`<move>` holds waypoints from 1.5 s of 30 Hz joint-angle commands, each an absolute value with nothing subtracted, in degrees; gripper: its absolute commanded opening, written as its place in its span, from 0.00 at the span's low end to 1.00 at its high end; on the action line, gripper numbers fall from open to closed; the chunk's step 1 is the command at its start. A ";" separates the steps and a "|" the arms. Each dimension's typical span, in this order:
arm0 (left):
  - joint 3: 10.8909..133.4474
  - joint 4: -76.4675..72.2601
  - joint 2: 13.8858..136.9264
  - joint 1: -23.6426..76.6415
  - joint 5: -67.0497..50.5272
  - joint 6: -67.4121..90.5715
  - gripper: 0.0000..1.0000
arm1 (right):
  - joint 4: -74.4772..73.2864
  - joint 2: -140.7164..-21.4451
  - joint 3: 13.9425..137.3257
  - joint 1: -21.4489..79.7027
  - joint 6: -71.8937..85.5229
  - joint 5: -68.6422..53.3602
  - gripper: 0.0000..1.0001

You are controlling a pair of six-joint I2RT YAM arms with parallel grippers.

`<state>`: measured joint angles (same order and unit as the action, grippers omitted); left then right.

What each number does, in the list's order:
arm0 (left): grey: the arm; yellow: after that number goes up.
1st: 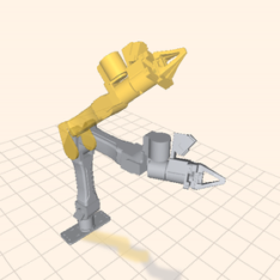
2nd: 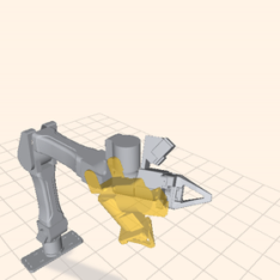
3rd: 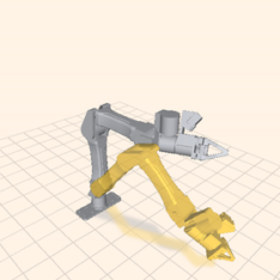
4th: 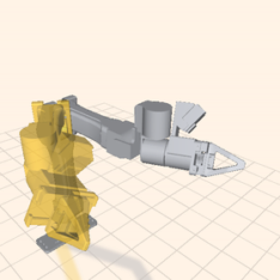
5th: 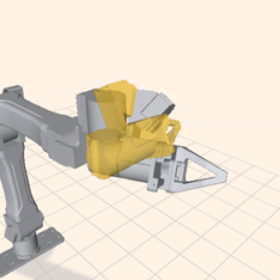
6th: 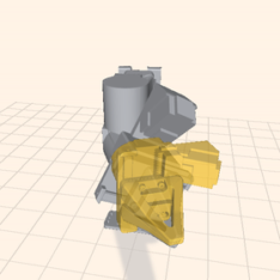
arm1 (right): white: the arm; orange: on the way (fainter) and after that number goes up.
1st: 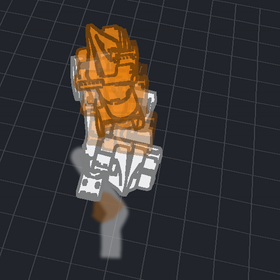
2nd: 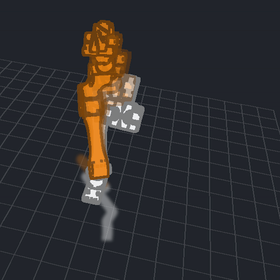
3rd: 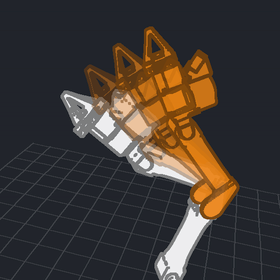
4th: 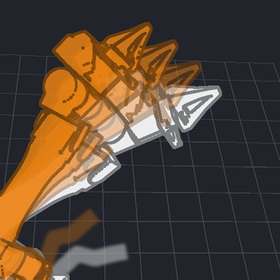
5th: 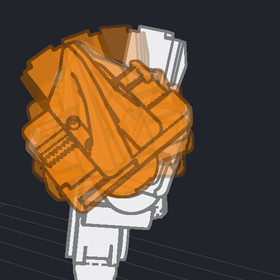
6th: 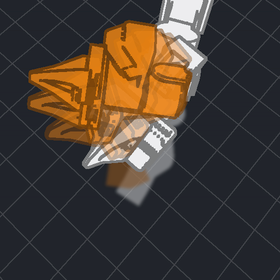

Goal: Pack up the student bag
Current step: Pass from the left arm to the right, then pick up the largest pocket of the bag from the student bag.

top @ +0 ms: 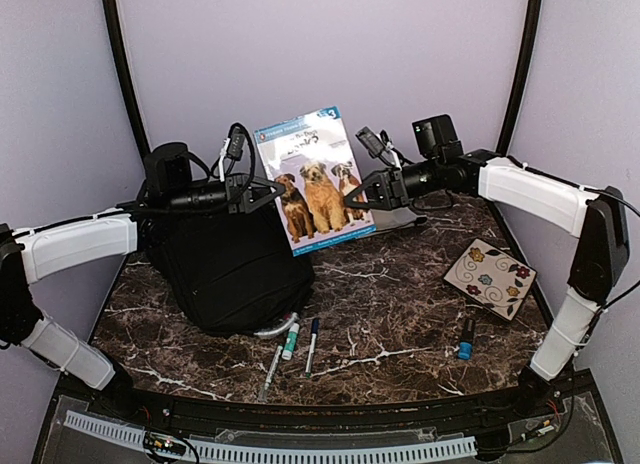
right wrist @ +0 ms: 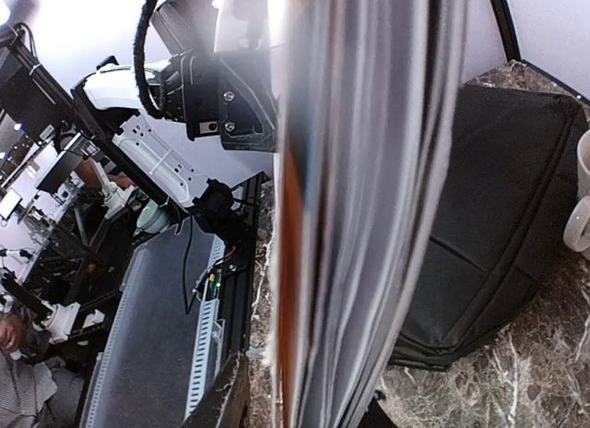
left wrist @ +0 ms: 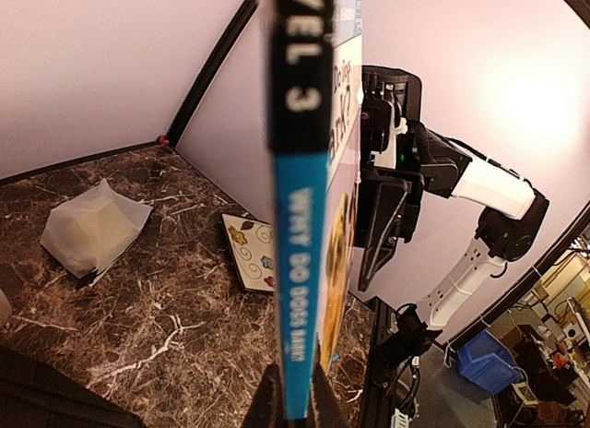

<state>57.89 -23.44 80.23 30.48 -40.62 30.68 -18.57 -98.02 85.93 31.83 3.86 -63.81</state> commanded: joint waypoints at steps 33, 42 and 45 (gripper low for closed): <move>64.14 32.86 79.37 47.02 5.29 -2.83 0.63 | -21.88 -70.22 54.20 19.00 -8.49 -44.48 0.00; 62.64 35.28 85.05 49.65 16.39 -8.93 0.66 | -14.93 -68.18 47.13 17.71 -9.36 -45.10 0.00; 63.68 40.15 85.81 49.79 16.07 -6.84 0.66 | -14.12 -68.04 47.05 17.34 -8.43 -46.43 0.00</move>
